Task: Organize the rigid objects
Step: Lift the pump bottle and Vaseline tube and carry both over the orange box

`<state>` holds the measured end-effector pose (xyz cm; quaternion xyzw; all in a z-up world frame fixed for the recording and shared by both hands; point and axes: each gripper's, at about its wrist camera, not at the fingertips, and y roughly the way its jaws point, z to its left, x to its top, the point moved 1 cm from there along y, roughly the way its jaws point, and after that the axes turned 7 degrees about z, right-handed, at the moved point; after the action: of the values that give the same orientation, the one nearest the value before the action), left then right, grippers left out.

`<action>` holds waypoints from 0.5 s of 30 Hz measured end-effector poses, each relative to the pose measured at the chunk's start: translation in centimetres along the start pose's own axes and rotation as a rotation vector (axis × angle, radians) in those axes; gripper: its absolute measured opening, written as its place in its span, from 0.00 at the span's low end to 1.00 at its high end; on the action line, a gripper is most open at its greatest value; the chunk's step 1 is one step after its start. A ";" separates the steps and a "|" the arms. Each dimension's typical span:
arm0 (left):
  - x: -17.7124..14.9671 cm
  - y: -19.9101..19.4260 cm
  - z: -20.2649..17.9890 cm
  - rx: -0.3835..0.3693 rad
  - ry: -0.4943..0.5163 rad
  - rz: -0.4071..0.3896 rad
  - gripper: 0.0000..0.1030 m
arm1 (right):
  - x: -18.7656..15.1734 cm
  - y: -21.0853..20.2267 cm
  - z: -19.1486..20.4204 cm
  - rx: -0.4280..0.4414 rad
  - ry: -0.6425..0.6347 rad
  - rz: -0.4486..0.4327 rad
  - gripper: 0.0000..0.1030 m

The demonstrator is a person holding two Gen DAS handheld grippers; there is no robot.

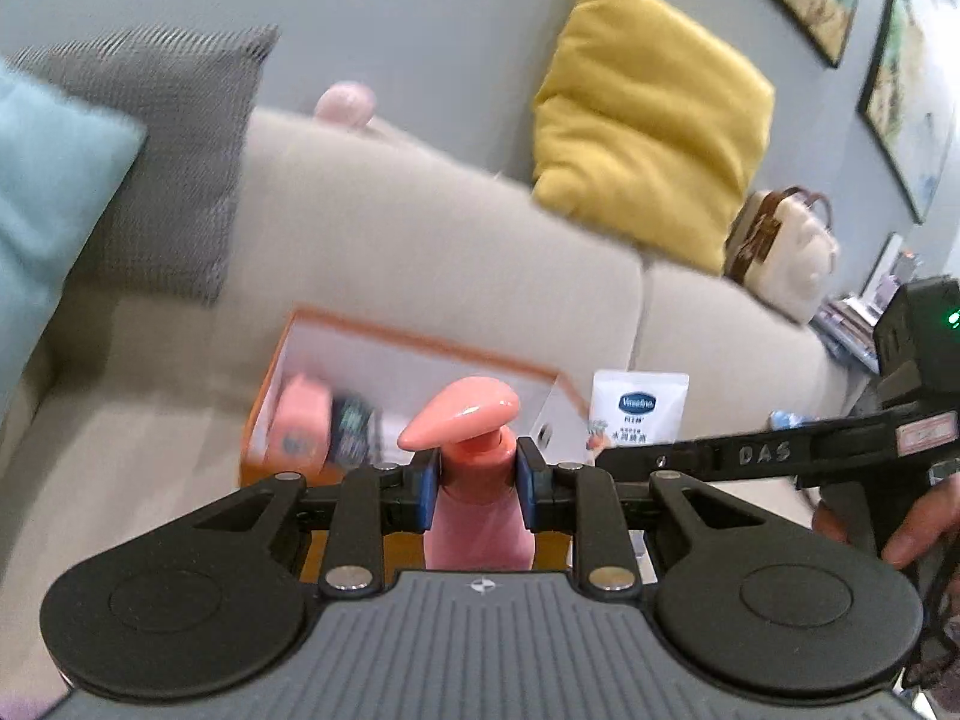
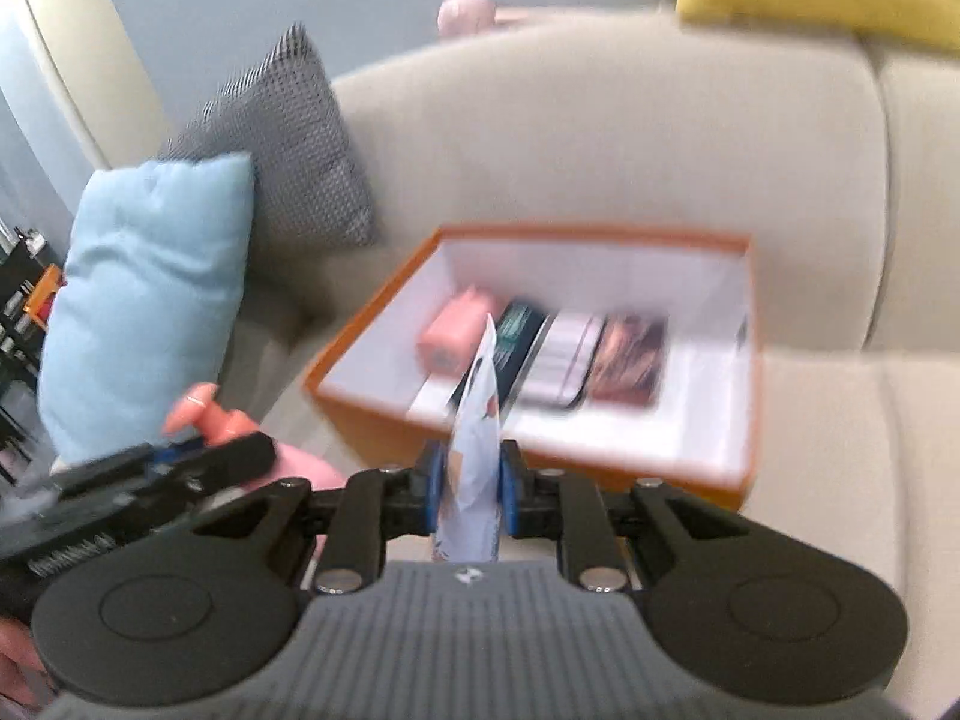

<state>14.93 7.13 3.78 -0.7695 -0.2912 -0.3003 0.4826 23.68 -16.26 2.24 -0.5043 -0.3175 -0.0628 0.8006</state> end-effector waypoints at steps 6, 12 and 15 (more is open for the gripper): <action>4.4 5.2 -1.0 -0.031 0.062 0.048 0.28 | 3.9 2.9 -3.8 -0.118 -0.038 0.038 0.20; 5.5 11.5 -0.8 -0.050 0.072 0.123 0.28 | 7.1 8.5 -7.3 -0.156 -0.100 0.099 0.20; 5.5 14.0 -0.5 -0.034 0.082 0.160 0.28 | 8.5 11.6 -8.9 -0.157 -0.126 0.163 0.20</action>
<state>28.73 2.46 0.07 -0.7855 -0.2037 -0.2972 0.5032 39.28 -16.31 -4.39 -0.5927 -0.3193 0.0098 0.7394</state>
